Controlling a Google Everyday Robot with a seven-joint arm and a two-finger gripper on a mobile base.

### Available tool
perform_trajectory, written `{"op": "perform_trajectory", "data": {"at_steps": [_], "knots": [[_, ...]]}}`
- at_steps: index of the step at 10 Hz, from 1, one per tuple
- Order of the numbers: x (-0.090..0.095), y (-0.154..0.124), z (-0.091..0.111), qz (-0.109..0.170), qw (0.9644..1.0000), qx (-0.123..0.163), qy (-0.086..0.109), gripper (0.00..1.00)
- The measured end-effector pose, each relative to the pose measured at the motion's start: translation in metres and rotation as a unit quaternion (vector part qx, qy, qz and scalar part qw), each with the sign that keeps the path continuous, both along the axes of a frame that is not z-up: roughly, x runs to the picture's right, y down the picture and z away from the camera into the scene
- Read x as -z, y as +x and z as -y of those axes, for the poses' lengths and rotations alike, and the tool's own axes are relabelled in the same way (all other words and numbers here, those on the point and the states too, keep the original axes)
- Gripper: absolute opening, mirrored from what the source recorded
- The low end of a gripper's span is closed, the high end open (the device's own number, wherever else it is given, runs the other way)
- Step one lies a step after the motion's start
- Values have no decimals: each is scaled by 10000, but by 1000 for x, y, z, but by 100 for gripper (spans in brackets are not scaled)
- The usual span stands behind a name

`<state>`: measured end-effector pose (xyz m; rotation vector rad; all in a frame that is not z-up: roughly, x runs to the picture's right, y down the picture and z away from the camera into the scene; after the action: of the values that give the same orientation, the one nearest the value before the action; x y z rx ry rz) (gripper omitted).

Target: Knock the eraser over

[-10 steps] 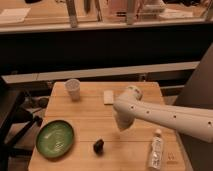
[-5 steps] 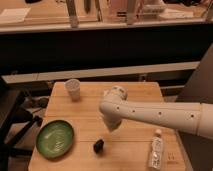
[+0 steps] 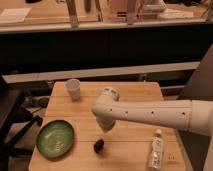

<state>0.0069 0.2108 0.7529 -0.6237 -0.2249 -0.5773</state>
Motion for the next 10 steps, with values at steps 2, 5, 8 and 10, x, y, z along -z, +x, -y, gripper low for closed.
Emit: {"op": "perform_trajectory", "data": {"at_steps": [2,5,8,10], "knots": [[1,-1,-2,4,10000,21,4,0],[2,-5,-3,20,10000,19,7,0],[4,-5,-5,33,10000,16,22,0],[4,-7,-5,46,10000,22,31,0]]}}
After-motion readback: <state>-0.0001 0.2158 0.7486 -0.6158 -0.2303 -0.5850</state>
